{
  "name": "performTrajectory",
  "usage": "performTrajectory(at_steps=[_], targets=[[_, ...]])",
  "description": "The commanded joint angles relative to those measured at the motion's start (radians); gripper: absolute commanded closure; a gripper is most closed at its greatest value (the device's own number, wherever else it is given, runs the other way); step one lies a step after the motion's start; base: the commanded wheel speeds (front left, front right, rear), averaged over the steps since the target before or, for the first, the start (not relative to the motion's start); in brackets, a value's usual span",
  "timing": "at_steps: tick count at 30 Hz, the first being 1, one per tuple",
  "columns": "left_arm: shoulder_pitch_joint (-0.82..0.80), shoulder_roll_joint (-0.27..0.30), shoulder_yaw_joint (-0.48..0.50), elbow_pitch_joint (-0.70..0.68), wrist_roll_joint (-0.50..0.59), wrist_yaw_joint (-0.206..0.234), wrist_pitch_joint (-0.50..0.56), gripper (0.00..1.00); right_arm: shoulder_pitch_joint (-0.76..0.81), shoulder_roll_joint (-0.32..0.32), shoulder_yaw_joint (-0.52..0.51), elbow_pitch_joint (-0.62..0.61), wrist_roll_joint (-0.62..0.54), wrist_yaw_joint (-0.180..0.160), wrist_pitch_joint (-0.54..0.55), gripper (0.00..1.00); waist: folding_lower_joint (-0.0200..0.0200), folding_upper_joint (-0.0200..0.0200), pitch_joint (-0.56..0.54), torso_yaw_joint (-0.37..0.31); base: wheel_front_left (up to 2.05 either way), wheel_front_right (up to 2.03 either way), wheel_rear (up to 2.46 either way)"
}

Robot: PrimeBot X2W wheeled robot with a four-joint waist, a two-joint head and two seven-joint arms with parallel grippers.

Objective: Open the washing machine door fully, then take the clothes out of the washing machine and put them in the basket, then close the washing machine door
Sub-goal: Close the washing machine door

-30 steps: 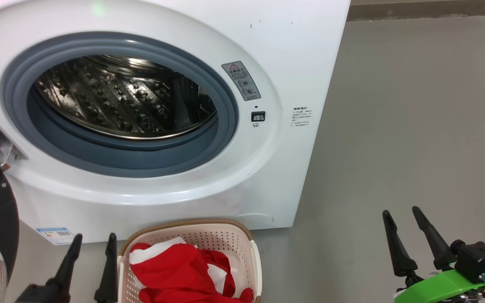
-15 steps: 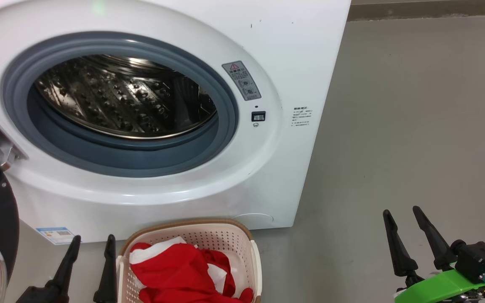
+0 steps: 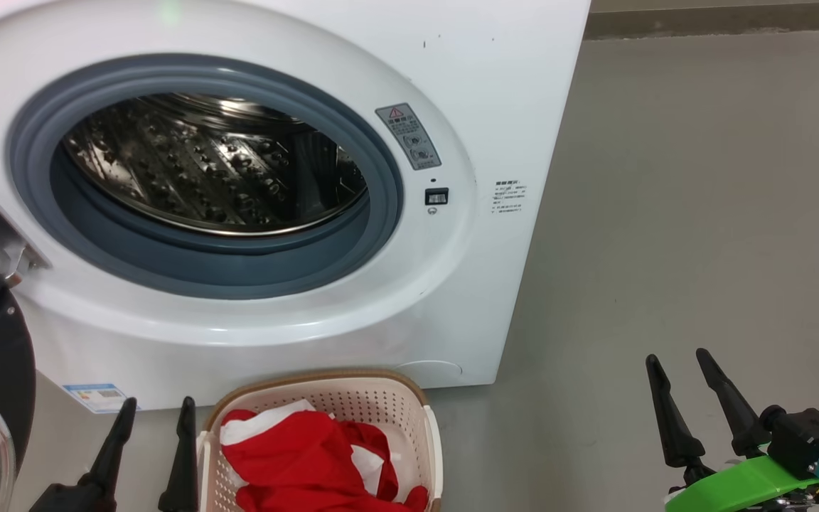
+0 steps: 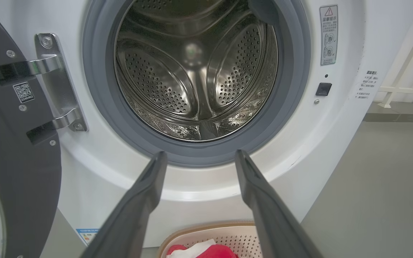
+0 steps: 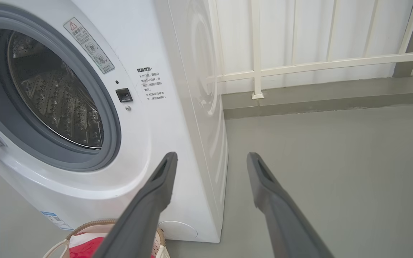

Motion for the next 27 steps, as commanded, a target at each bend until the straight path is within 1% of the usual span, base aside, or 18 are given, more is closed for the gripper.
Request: performTrajectory(at_steps=[1,21,27], targets=[[-0.026,0.007,0.034,-0.024,0.012,-0.006,-0.005,0.0,-0.006,-0.013,0.023,-0.023,0.001,0.0,-0.007,0.0,0.0,0.0,0.0,0.0,-0.86,0.86,0.0],[-0.014,0.01,0.037,-0.038,0.004,-0.006,-0.005,0.0,-0.007,-0.016,0.023,-0.024,0.004,0.0,-0.007,0.0,0.0,0.0,0.001,0.006,-1.03,1.03,0.0],[-0.013,0.008,0.033,-0.035,-0.004,-0.006,-0.005,0.0,-0.003,-0.019,0.024,-0.024,0.004,0.0,-0.007,0.0,0.0,0.0,-0.005,0.007,-0.43,0.43,0.0]])
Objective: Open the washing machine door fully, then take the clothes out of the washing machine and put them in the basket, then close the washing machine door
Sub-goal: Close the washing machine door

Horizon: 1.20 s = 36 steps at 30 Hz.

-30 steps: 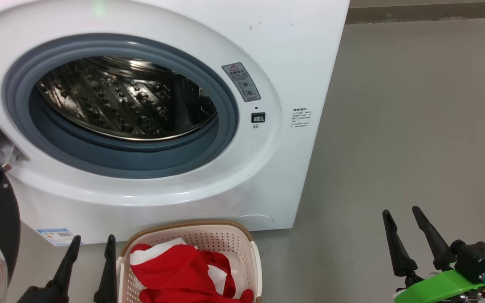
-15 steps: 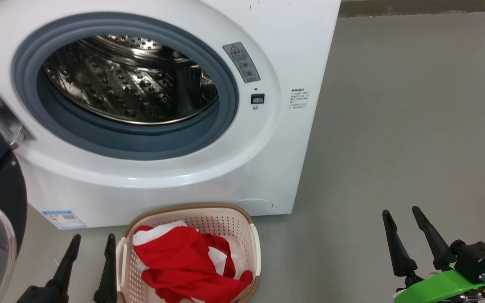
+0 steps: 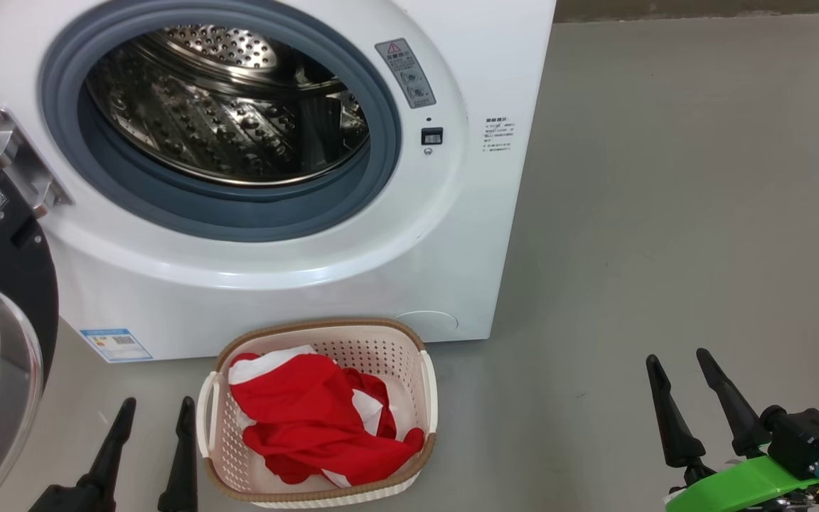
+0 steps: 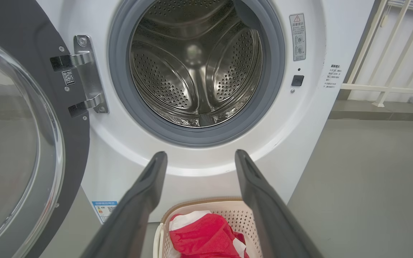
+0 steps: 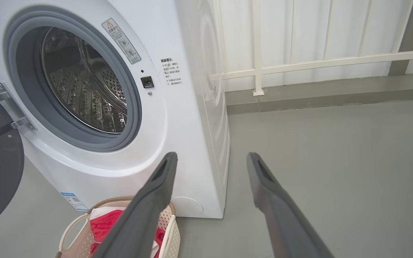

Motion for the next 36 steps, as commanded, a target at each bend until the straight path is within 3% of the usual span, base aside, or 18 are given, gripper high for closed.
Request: performTrajectory(at_steps=[1,18,36], targets=[[-0.016,0.008,0.032,-0.025,-0.003,-0.006,-0.005,0.0,-0.003,-0.019,0.024,-0.024,0.004,0.0,-0.007,0.0,0.0,0.0,-0.001,0.0,-0.09,0.09,0.0],[-0.009,0.0,0.03,-0.02,-0.017,-0.006,-0.005,0.0,0.005,-0.022,0.041,-0.022,0.004,0.0,-0.007,0.0,0.0,0.0,-0.009,0.018,0.0,0.0,0.0],[0.035,-0.019,0.044,-0.003,-0.04,-0.006,-0.005,0.0,-0.019,-0.051,0.119,0.006,0.015,0.0,-0.007,0.0,0.0,0.0,-0.024,0.219,0.0,0.0,0.0]])
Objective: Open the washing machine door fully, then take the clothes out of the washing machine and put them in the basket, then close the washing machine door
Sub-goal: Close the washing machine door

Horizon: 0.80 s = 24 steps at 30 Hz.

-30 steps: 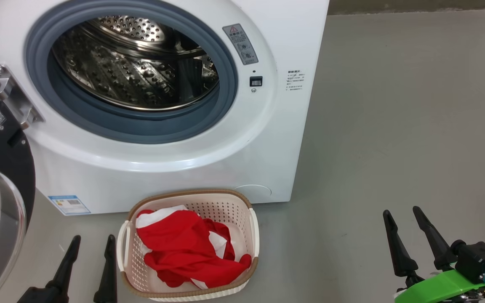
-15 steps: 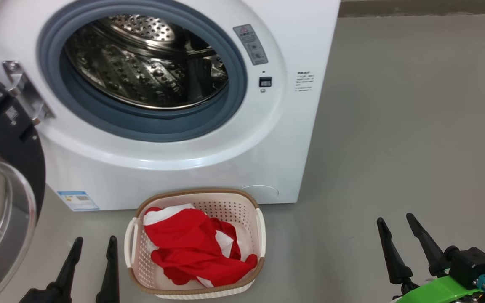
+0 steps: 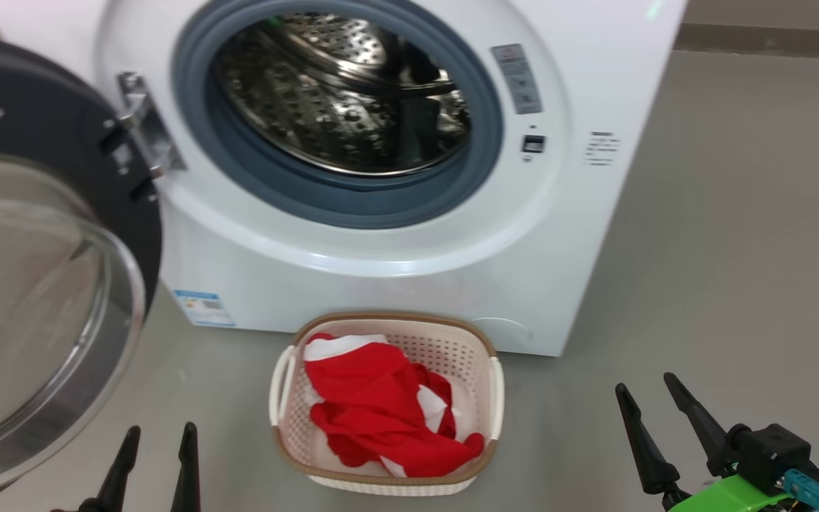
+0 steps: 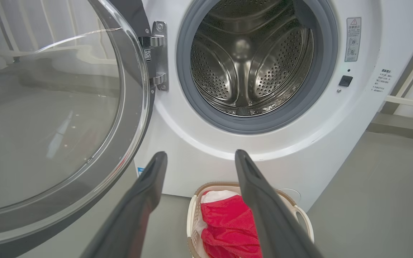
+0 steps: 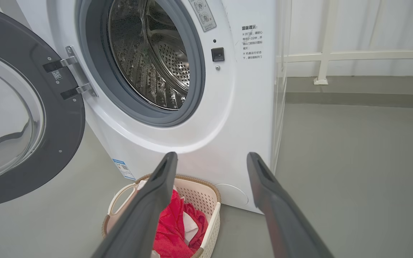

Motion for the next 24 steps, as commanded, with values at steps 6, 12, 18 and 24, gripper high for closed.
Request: performTrajectory(at_steps=[6,12,18,24], targets=[[0.0,0.004,0.026,-0.008,-0.035,-0.002,-0.005,0.0,-0.042,-0.03,0.055,-0.005,0.011,0.0,-0.007,0.0,0.0,-0.0001,-0.019,0.138,0.0,0.0,0.0],[0.007,0.004,0.011,-0.001,-0.045,0.001,-0.005,0.0,-0.039,-0.034,0.071,0.001,0.017,0.0,-0.007,0.0,0.0,-0.0001,-0.028,0.21,0.0,0.0,0.0],[0.021,0.004,-0.008,-0.003,-0.058,0.012,-0.005,0.0,-0.048,-0.038,0.096,0.008,0.023,0.0,-0.007,0.0,0.0,-0.0001,-0.033,0.283,0.0,0.0,0.0],[0.025,0.004,-0.026,-0.01,-0.078,0.039,-0.005,0.0,-0.057,-0.046,0.112,0.015,0.026,0.0,-0.007,0.0,0.0,-0.0001,-0.036,0.349,0.0,0.0,0.0]])
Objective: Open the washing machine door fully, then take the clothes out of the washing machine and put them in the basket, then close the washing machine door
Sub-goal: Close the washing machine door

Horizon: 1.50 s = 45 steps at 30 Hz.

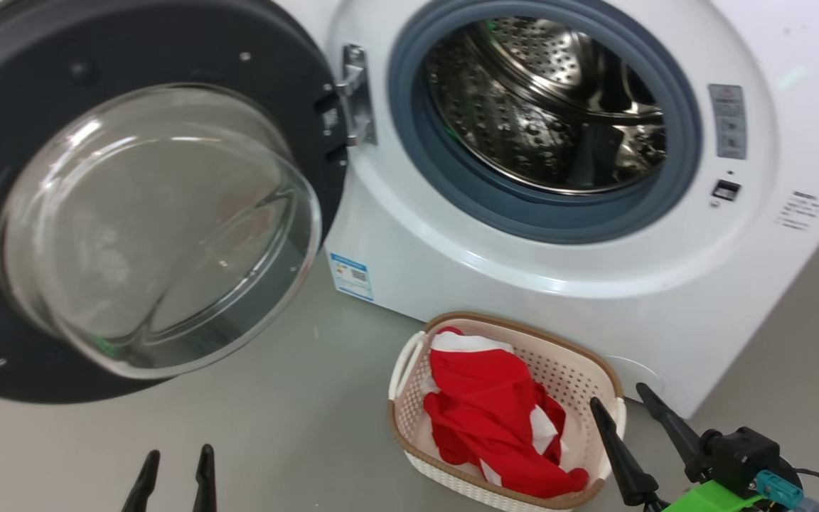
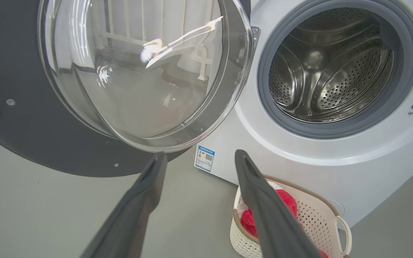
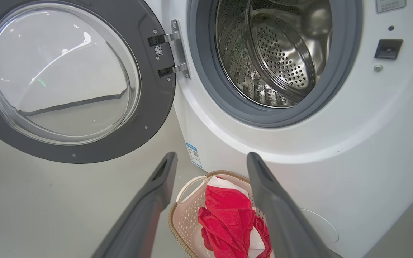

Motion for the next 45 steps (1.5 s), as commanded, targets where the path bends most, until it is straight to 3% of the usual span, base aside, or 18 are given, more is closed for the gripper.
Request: performTrajectory(at_steps=[1,19,21,22,23,28,32,37,39,45], targets=[[-0.012,0.005,0.028,-0.029,-0.013,0.014,-0.005,0.0,-0.037,-0.017,0.027,-0.017,0.003,0.0,-0.007,0.0,0.0,0.0,-0.006,0.051,0.0,0.0,0.0],[0.021,0.005,0.036,-0.095,-0.048,0.057,-0.005,0.0,-0.084,-0.032,0.093,0.013,0.026,0.0,-0.007,0.0,0.0,0.0,0.003,0.064,0.0,0.0,0.0],[0.008,0.005,0.053,-0.123,-0.071,0.052,-0.005,0.56,-0.079,-0.03,0.089,0.012,0.028,0.0,-0.007,0.0,0.0,0.0,0.003,0.063,0.0,0.0,0.0],[0.001,0.005,0.064,-0.137,-0.078,0.048,-0.005,0.72,-0.076,-0.029,0.087,0.011,0.028,0.0,-0.007,0.0,0.0,0.0,0.003,0.062,0.0,0.0,0.0],[-0.007,0.005,0.078,-0.152,-0.085,0.042,-0.005,1.0,-0.073,-0.029,0.085,0.01,0.028,0.0,-0.007,0.0,0.0,0.0,0.004,0.062,0.0,0.0,0.0],[-0.064,0.009,0.165,-0.239,-0.063,0.006,-0.005,1.0,-0.062,-0.025,0.072,0.004,0.024,0.0,-0.007,0.0,0.0,0.0,0.01,0.061,0.0,0.0,0.0],[-0.16,0.068,0.249,-0.312,-0.021,-0.021,-0.005,1.0,-0.049,-0.02,0.055,-0.004,0.017,0.0,-0.007,0.0,0.0,0.0,0.019,0.058,0.0,0.0,0.0],[-0.326,0.185,0.334,-0.315,-0.054,-0.033,-0.005,1.0,-0.04,-0.013,0.035,-0.015,0.004,0.0,-0.007,0.0,0.0,0.0,0.046,0.044,0.0,0.0,0.0],[-0.429,0.274,0.356,-0.289,-0.099,-0.034,-0.005,1.0,-0.041,-0.012,0.03,-0.018,-0.003,0.0,-0.007,0.0,0.0,0.0,0.062,0.032,0.0,0.0,0.0],[-0.598,0.436,0.378,-0.142,-0.223,-0.035,-0.005,1.0,-0.06,-0.016,0.033,-0.02,-0.012,0.0,-0.007,0.0,0.0,0.0,0.099,0.008,0.0,0.0,0.0]])
